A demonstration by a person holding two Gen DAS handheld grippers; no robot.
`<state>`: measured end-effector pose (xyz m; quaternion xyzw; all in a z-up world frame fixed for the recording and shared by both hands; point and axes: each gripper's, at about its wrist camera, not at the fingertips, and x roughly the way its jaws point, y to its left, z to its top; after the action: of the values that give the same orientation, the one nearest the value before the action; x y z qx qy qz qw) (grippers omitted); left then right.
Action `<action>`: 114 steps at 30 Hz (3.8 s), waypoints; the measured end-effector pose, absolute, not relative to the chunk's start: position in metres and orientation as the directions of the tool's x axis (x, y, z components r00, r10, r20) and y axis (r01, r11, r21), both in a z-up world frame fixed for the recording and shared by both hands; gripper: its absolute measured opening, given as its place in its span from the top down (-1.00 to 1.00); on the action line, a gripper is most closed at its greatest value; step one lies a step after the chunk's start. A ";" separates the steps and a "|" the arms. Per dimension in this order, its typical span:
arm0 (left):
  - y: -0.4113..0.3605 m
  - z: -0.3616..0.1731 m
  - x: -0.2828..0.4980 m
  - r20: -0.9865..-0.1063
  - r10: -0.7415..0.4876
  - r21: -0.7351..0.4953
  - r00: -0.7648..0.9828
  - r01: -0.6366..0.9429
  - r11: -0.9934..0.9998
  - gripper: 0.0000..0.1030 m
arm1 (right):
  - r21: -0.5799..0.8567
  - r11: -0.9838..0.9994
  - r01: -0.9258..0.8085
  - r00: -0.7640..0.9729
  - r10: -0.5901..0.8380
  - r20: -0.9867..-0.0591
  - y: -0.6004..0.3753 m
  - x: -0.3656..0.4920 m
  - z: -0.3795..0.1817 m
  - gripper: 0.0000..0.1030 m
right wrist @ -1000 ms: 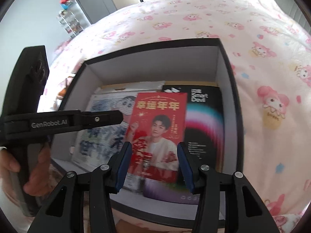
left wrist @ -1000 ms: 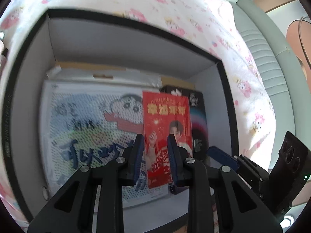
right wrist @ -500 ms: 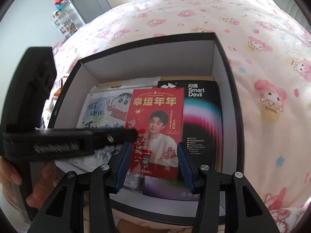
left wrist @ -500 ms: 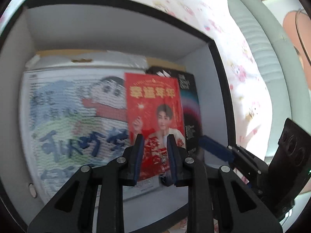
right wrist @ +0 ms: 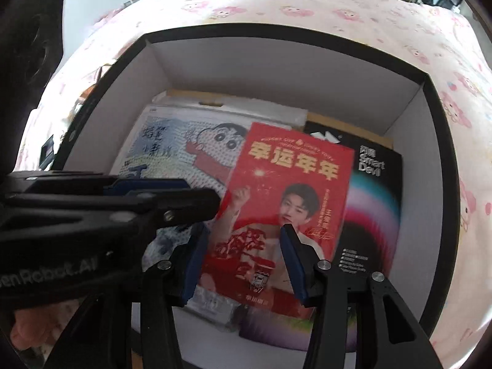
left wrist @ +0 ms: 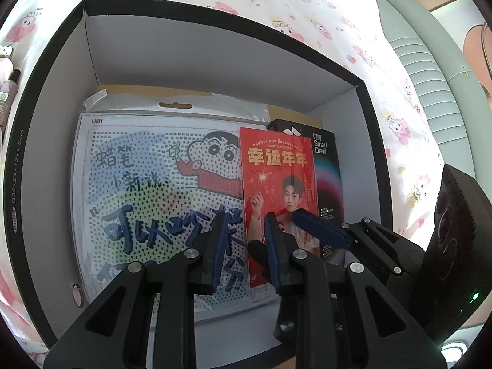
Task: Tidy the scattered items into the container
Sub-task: 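Lower the red card into the box beside the Smart Devil box, then open the left gripper to release the red card, then withdraw the left gripper from the box toward the scattered items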
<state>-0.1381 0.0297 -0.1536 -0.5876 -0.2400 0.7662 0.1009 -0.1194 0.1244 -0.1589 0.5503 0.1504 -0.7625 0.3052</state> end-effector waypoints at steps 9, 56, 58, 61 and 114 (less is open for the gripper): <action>0.048 -0.153 -0.144 -0.851 0.445 -0.485 -0.278 0.091 -0.870 0.56 | 0.114 -0.831 0.545 -0.224 -0.274 -0.935 0.167 -0.120 -0.157 0.14; 0.068 -0.176 -0.204 -0.831 0.531 -0.548 -0.165 0.087 -0.832 0.82 | 0.261 -0.833 0.487 -0.276 -0.431 -0.859 0.186 -0.144 -0.124 0.15; 0.066 -0.179 -0.203 -0.839 0.522 -0.538 -0.153 0.092 -0.838 0.80 | 0.246 -0.830 0.500 -0.270 -0.419 -0.867 0.179 -0.144 -0.128 0.15; 0.067 -0.175 -0.200 -0.841 0.519 -0.534 -0.152 0.076 -0.842 0.72 | 0.249 -0.828 0.502 -0.255 -0.417 -0.873 0.175 -0.139 -0.135 0.15; 0.080 -0.090 -0.124 -0.711 0.572 -0.558 -0.409 -0.168 -0.813 0.35 | 0.228 -0.897 0.380 -0.478 -0.401 -0.782 0.233 -0.099 -0.067 0.13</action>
<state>-0.1237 0.0798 -0.0904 -0.4940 -0.2045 0.8139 0.2274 -0.0992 0.2332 -0.0668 0.4578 -0.0118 -0.8595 0.2271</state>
